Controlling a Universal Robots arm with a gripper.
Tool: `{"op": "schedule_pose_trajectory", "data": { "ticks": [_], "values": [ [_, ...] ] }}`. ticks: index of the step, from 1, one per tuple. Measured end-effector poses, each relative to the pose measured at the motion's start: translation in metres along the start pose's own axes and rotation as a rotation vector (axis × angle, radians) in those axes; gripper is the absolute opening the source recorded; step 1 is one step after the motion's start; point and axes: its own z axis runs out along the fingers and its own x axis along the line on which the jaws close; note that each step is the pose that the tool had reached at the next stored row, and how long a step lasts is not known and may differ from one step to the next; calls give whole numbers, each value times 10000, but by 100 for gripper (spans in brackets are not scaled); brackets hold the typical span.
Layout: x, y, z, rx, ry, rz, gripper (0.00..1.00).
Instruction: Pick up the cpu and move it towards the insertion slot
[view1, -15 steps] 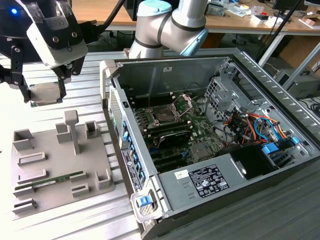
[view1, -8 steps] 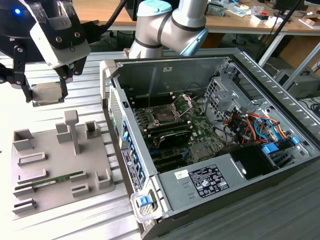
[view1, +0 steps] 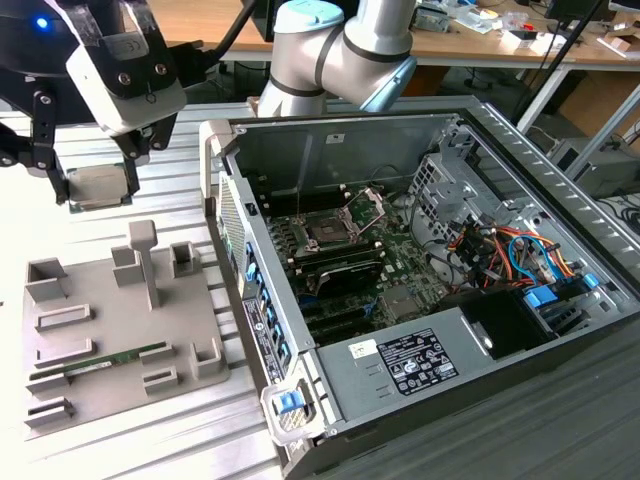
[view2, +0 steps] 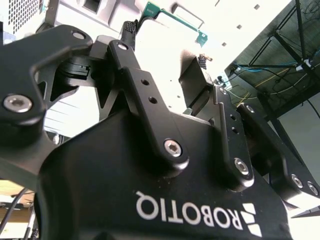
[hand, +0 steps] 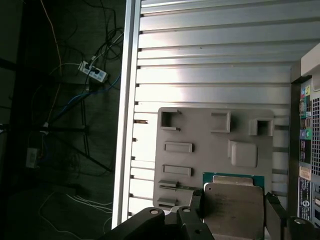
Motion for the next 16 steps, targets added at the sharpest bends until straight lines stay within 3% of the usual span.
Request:
{"op": "schedule_pose_trajectory", "data": {
  "ticks": [16],
  "values": [
    [-49,-3,0,0,-1,0,55]
  ]
}}
